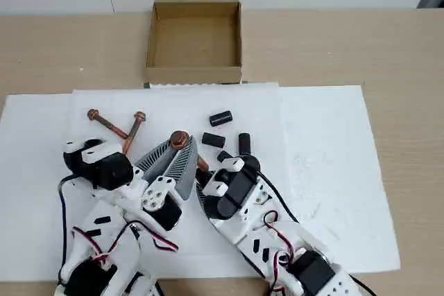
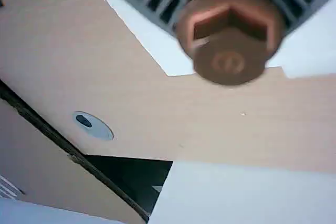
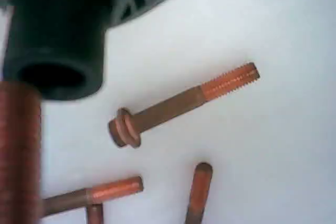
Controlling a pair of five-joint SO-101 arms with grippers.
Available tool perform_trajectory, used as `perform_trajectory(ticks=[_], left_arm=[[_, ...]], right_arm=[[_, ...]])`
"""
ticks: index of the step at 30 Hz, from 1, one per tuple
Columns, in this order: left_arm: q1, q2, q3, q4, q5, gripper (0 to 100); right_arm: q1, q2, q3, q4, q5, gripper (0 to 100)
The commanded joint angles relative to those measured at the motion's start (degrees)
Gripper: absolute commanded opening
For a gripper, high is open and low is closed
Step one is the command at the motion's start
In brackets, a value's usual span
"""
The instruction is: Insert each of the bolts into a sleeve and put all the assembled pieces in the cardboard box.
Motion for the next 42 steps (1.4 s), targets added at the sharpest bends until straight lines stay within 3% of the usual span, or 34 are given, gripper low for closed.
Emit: perform_trajectory(ticks=[1, 23, 37, 42], left_arm=[[0.0, -0.3, -0.3, 0.5, -0.6, 1], [-0.1, -0.4, 4.1, -3.9, -2.5, 1], [0.8, -0.4, 3.7, 3.9, -2.3, 1], [6.0, -0.4, 3.7, 5.8, -2.2, 1]], right_arm=[[2.7, -0.7, -4.3, -1.6, 0.9, 0.4], [1.6, -0.7, -5.5, -1.4, 1.1, 0.4], [1.5, -0.7, -6.5, -5.6, 3.4, 0.4], [1.5, -0.7, -6.7, -6.3, 3.5, 0.4]])
